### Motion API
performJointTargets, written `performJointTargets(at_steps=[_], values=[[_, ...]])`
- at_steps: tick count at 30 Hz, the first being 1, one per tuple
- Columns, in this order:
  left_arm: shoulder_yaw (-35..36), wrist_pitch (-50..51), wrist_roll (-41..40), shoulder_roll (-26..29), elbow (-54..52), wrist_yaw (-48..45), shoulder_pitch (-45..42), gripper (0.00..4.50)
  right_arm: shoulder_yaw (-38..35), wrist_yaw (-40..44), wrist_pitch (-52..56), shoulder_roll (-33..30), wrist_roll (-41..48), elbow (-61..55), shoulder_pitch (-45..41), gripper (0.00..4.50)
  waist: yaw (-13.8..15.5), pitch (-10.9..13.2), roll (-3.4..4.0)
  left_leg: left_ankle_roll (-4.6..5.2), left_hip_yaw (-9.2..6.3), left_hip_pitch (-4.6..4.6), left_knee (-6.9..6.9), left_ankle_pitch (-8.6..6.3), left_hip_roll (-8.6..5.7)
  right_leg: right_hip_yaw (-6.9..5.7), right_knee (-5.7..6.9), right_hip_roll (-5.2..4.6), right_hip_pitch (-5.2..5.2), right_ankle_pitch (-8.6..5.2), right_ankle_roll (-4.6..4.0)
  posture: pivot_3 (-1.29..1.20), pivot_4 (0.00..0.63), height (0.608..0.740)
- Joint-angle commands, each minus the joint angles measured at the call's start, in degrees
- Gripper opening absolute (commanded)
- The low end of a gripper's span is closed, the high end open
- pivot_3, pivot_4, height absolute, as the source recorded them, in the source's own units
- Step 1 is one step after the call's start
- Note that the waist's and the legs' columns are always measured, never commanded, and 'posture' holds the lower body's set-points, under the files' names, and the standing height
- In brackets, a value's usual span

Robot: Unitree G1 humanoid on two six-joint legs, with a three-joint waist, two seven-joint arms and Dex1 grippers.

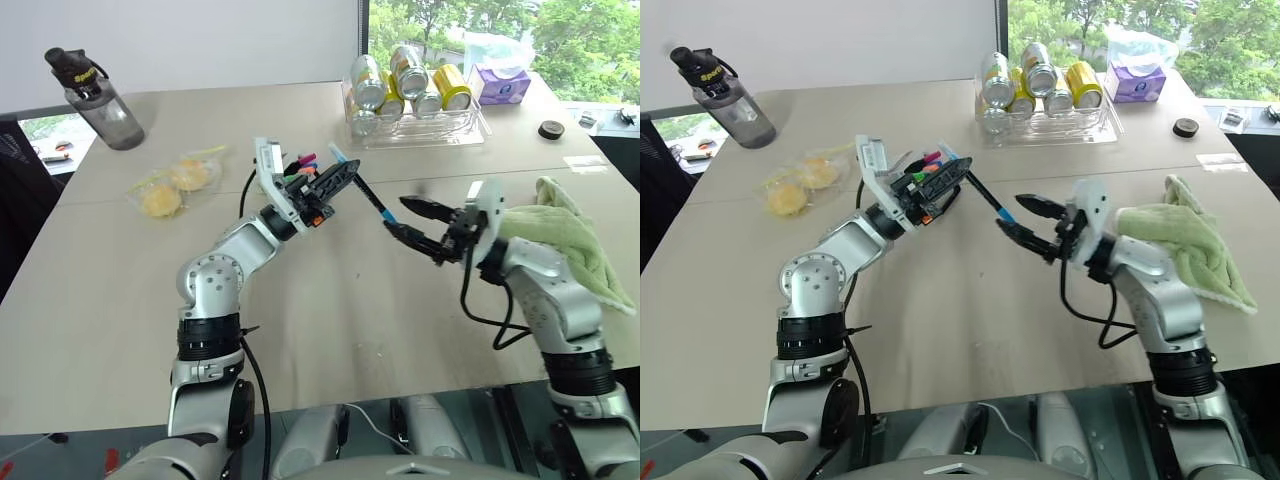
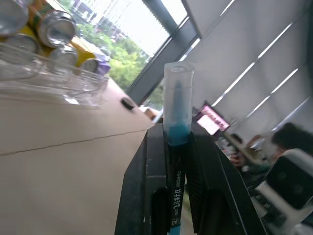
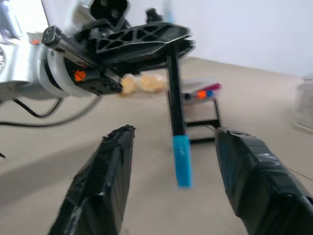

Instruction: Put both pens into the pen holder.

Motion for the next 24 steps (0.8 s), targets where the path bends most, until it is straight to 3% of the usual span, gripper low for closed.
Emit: performJointTargets(at_steps=[1, 8, 15, 24], values=[[-7.7, -14.7, 16.6, 3.8, -1.7, -3.4, -3.1, 0.0, -6.1, 6.2, 1.8, -5.4, 5.9, -0.4, 1.6, 2.59, 0.3, 0.0, 0.0, 0.0, -0.01, -0.01, -0.02, 0.0, 0.0, 0.0, -0.04, 0.0, 0.0, 0.0, 0.0, 0.0, 0.15, 0.74], [-16.3, -42.2, 44.6, 9.6, 7.8, 0.6, -9.3, 0.0, -12.0, 11.7, 3.5, -12.8, 10.7, 1.4, 0.6, 2.59, 0.8, 0.0, 0.01, 0.01, 0.04, -0.01, -0.2, 0.0, 0.02, 0.05, -0.18, 0.0, 0.0, 0.0, 0.0, 0.0, 0.15, 0.74], [-21.6, -52.7, 65.6, 12.2, 12.1, 8.4, -13.2, 0.0, -14.5, 12.7, 4.5, -14.9, 13.4, 1.4, 0.2, 2.59, 1.0, 0.0, 0.0, 0.04, -0.06, -0.37, -0.19, -0.01, 0.02, -0.04, -0.39, -0.03, -0.2, 0.06, 0.08, 0.0, 0.15, 0.74], [-23.5, -53.6, 73.6, 11.6, 15.0, 11.0, -12.1, 0.0, -14.9, 12.1, 3.1, -14.5, 13.4, 2.3, -0.7, 2.59, 1.0, 0.0, 0.0, 0.05, -0.04, -0.6, -0.12, 0.0, 0.01, -0.02, -0.32, -0.03, -0.45, 0.08, 0.11, 0.0, 0.15, 0.74]])
